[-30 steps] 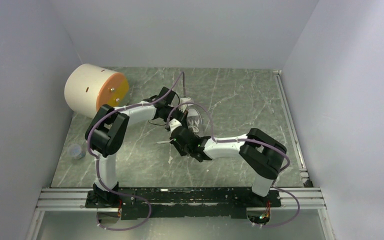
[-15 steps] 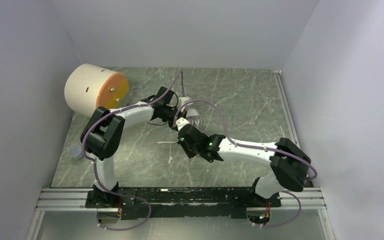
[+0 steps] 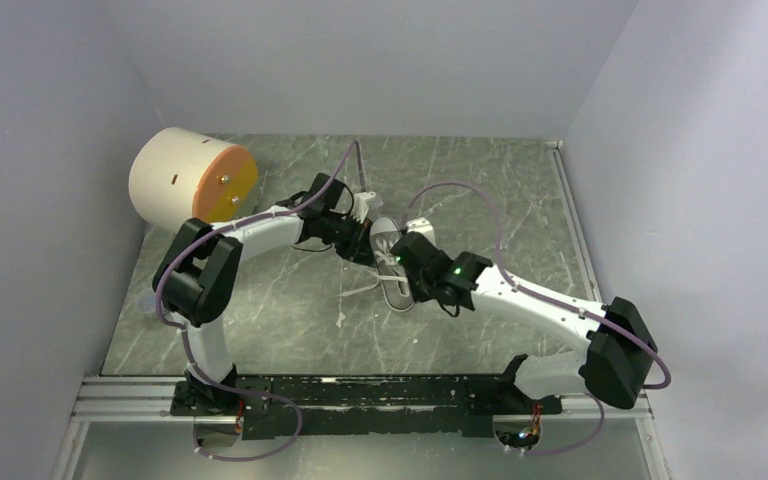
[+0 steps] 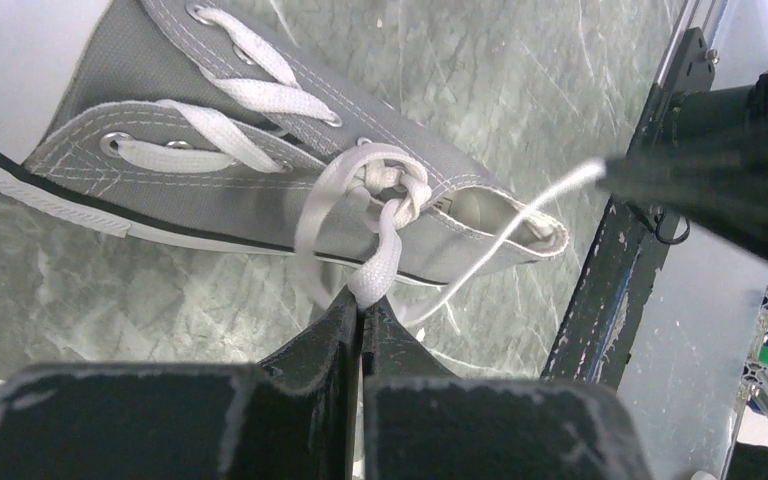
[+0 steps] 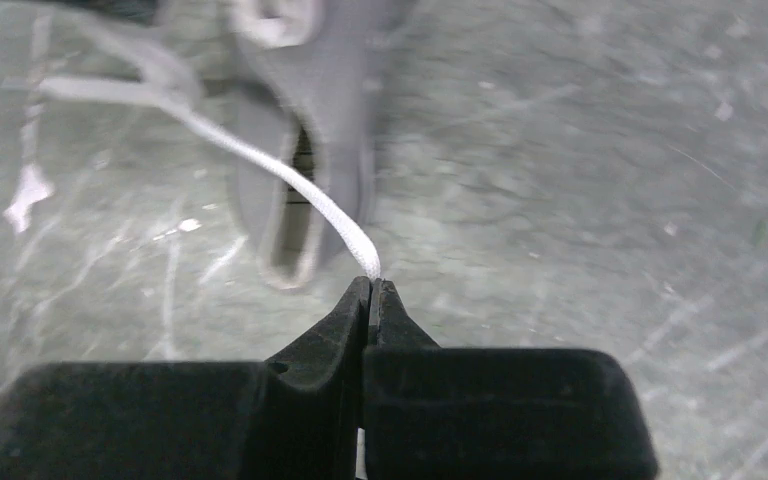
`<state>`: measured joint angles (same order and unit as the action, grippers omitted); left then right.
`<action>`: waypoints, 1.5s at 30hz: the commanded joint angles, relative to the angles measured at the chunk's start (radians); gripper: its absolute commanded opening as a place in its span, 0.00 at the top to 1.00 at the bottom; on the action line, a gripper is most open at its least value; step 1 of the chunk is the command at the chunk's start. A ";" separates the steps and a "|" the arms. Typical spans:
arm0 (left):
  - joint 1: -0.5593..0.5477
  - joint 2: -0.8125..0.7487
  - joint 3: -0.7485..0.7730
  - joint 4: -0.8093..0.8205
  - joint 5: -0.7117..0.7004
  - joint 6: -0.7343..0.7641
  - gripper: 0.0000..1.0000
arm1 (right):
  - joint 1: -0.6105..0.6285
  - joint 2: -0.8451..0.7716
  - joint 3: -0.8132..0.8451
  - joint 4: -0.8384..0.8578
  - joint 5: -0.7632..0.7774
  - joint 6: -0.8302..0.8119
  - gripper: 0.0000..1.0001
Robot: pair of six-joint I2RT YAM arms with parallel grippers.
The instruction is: Tie the shoes
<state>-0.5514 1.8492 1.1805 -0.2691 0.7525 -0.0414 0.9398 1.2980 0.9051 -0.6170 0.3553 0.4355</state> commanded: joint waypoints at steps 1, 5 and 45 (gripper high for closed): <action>0.004 -0.040 -0.011 0.057 0.022 -0.039 0.95 | -0.120 -0.045 0.022 -0.129 0.018 0.066 1.00; 0.002 -0.051 -0.011 0.062 0.026 -0.050 0.95 | -0.184 -0.074 0.010 -0.133 -0.027 0.045 1.00; 0.001 -0.007 0.025 -0.020 0.082 -0.030 0.95 | -0.491 0.151 -0.166 0.659 -0.940 -0.427 0.47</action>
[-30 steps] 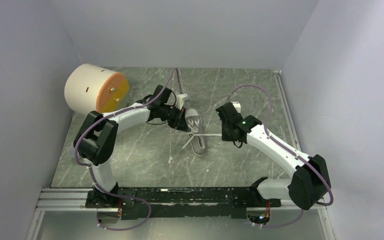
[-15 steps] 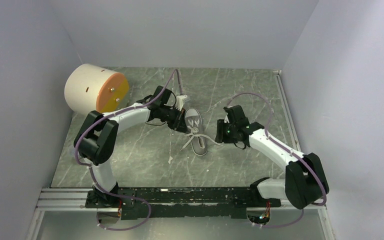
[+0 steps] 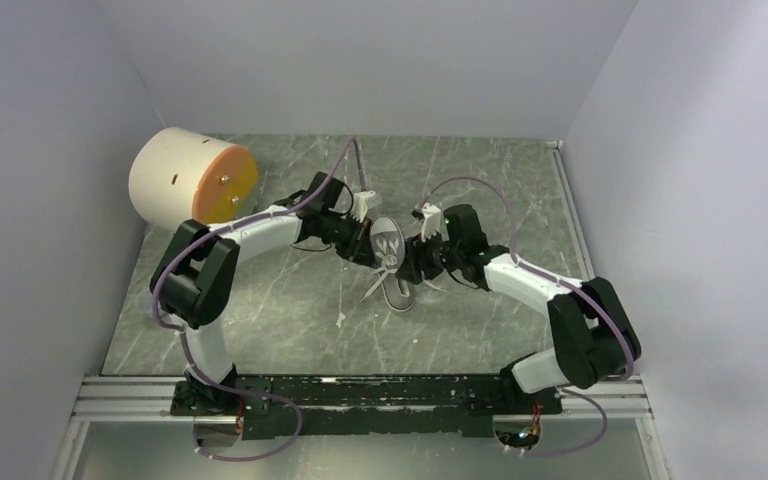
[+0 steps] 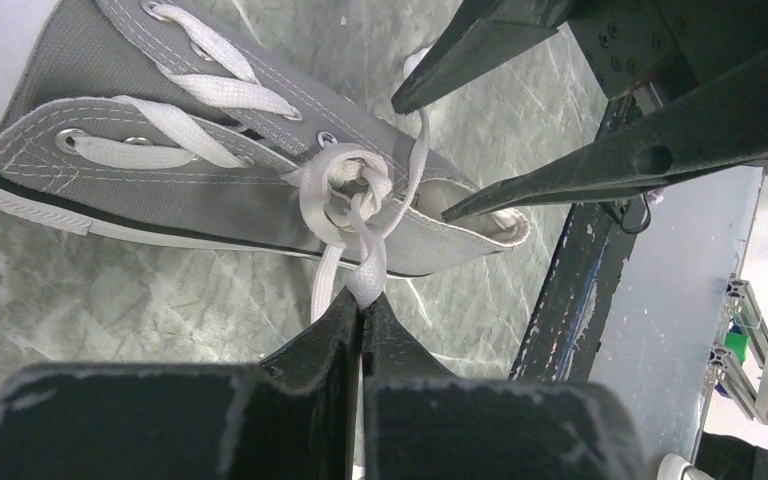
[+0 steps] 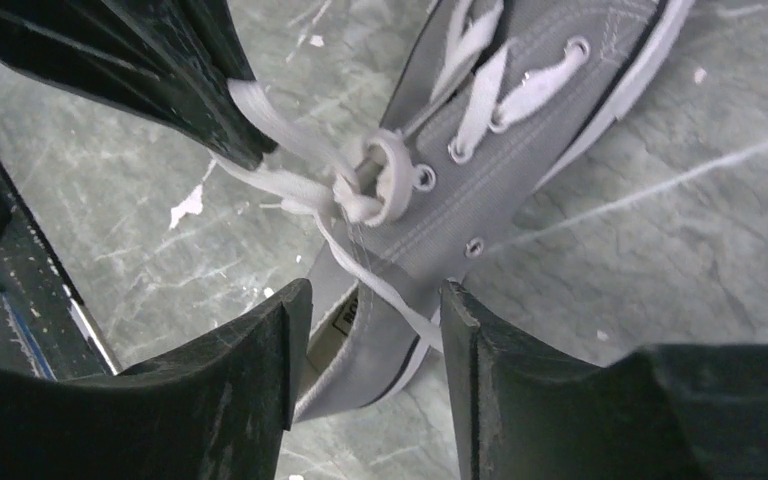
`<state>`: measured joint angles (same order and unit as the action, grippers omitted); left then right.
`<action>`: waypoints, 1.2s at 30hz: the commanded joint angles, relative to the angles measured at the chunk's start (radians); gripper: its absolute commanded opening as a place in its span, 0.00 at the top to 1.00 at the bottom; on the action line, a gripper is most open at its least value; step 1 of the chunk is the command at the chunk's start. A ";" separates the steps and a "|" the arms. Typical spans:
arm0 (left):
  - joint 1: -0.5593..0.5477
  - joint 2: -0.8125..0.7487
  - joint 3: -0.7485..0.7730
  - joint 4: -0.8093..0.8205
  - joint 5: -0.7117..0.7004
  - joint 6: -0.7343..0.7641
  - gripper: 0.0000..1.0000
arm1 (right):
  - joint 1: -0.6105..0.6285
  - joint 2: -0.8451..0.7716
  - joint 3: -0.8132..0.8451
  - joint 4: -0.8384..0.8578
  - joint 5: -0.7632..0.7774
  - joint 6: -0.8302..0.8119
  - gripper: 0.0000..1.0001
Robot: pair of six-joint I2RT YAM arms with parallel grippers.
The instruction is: Tie the shoes
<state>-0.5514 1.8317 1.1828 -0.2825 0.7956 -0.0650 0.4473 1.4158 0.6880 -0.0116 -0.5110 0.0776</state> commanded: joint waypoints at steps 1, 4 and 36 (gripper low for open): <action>0.002 0.011 0.025 -0.009 0.039 -0.004 0.95 | 0.003 0.040 0.053 0.048 -0.075 -0.070 0.49; 0.001 0.008 0.024 -0.006 0.039 -0.005 0.95 | 0.003 0.039 0.036 0.066 -0.089 -0.069 0.58; -0.081 0.023 0.017 -0.185 -0.062 0.153 0.94 | 0.004 -0.052 0.010 0.053 0.044 0.205 1.00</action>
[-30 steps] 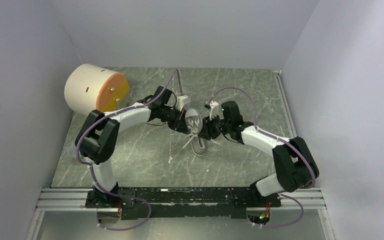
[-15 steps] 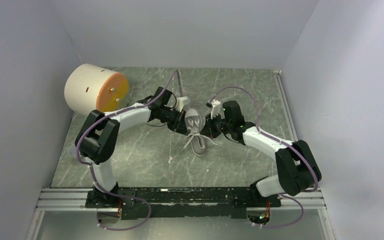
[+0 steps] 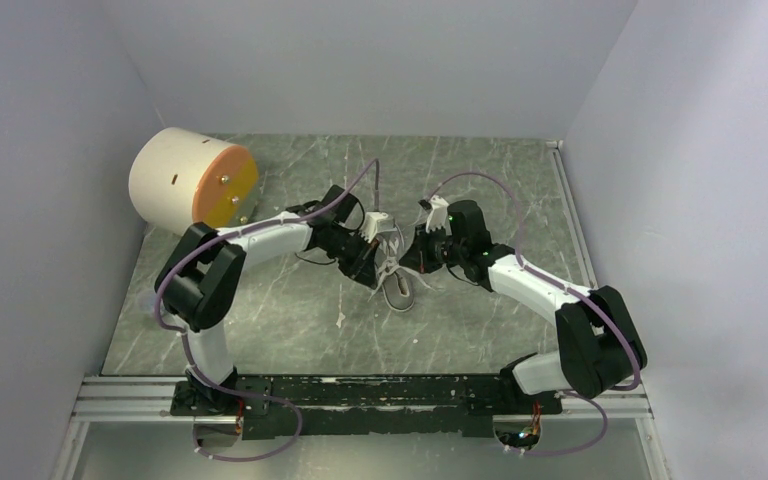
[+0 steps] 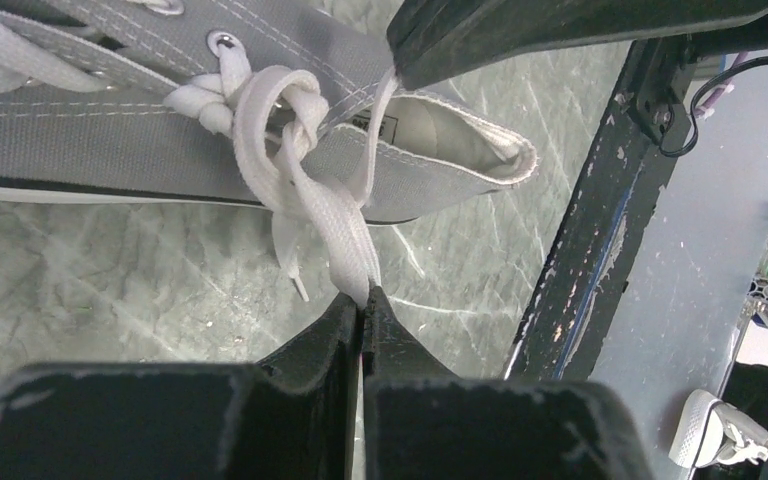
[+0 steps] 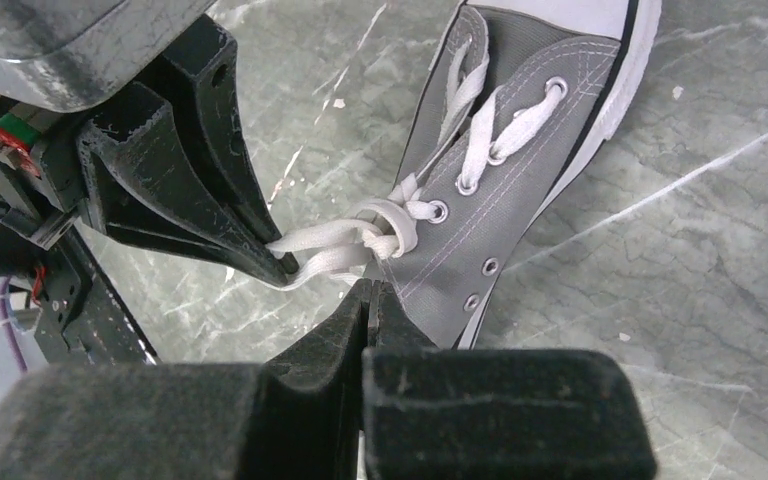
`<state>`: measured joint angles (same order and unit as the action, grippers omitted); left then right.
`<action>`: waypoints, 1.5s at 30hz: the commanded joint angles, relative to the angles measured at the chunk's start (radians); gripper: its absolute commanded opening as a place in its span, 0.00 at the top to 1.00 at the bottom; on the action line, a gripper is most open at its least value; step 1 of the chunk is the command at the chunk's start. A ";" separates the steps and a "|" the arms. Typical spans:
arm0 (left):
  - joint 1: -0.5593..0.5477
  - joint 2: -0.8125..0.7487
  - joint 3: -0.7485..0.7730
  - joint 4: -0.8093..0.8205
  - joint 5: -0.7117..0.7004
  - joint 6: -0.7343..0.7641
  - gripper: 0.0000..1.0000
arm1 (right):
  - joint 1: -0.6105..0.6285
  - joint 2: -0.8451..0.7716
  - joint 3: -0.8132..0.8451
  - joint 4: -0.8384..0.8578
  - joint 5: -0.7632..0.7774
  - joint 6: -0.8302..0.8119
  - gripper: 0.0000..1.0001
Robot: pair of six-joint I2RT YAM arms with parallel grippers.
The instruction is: Tie the shoes
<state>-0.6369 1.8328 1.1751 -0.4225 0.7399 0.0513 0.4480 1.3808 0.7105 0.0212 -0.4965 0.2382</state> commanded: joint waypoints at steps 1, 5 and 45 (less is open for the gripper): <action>0.005 0.027 0.025 -0.043 -0.001 0.034 0.93 | 0.003 -0.022 -0.019 0.018 0.037 0.048 1.00; 0.003 0.035 0.044 -0.052 0.016 0.042 0.87 | 0.008 -0.033 -0.044 0.006 0.035 0.034 1.00; 0.064 0.132 0.073 0.325 0.219 -0.387 0.51 | 0.068 -0.076 0.025 -0.066 0.103 -0.061 1.00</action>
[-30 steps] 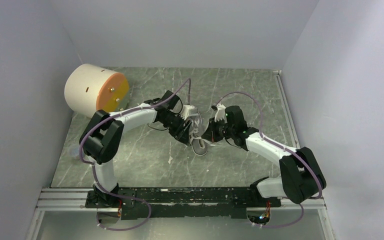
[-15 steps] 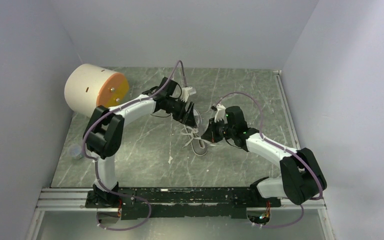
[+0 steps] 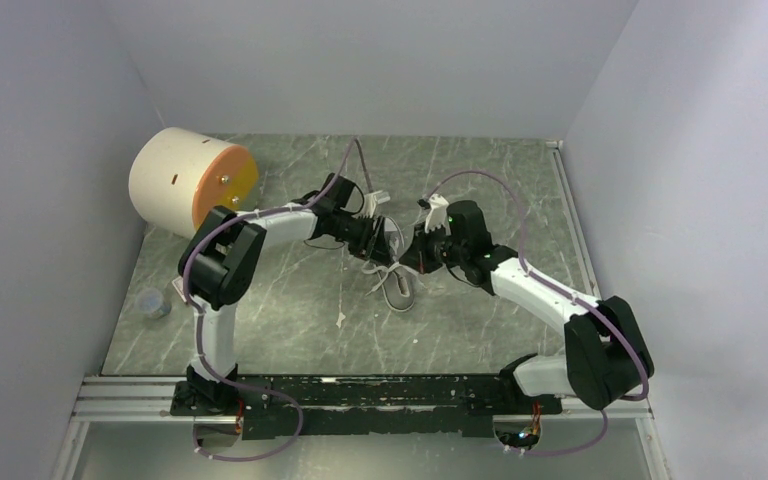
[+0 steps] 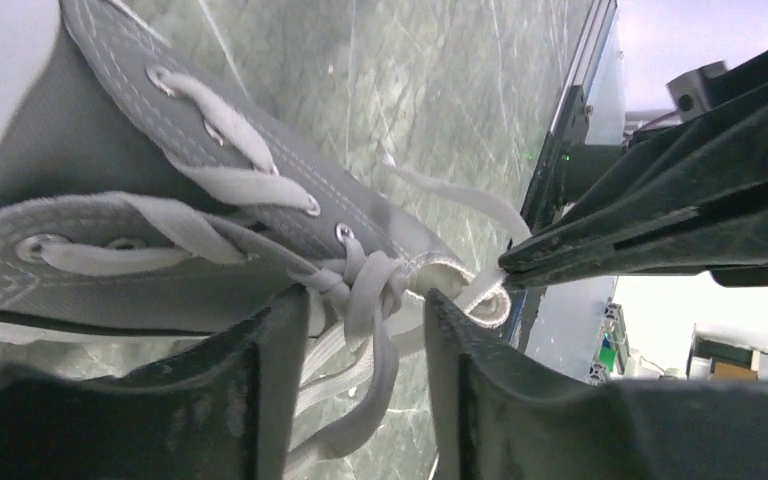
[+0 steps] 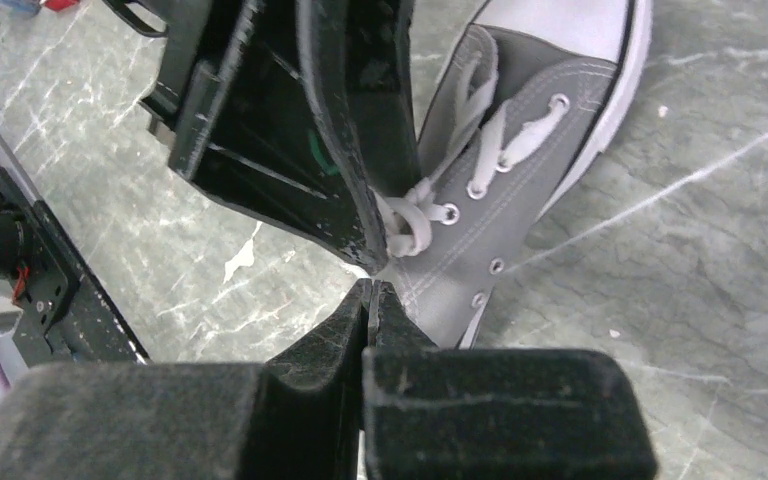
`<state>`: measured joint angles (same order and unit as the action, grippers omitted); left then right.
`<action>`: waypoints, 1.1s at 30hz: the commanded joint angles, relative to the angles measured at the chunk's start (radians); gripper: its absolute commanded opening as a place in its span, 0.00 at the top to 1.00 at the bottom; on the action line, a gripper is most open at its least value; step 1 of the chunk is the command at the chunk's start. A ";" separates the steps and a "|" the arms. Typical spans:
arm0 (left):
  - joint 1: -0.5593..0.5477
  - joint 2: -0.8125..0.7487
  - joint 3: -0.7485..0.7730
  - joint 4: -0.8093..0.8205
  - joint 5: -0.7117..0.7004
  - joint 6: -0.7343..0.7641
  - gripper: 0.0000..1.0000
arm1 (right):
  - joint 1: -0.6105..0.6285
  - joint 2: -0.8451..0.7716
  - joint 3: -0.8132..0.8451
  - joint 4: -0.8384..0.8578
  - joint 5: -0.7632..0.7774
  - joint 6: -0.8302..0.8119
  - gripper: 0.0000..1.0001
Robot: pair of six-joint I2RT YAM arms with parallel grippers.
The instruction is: Tie the shoes
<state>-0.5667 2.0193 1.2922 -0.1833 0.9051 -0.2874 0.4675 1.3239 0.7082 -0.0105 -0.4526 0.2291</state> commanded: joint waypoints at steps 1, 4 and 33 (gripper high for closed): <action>-0.008 -0.065 -0.057 0.094 0.054 -0.056 0.55 | 0.059 -0.021 0.023 -0.023 0.058 -0.056 1.00; -0.010 -0.098 -0.099 0.125 0.056 -0.067 0.66 | 0.062 -0.009 0.030 -0.015 0.064 -0.049 1.00; 0.000 -0.106 -0.148 0.214 0.024 -0.078 0.41 | 0.062 0.104 0.111 -0.106 0.082 -0.043 1.00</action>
<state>-0.5720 1.9335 1.1358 0.0181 0.9440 -0.3740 0.5312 1.4391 0.8131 -0.0967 -0.3553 0.1936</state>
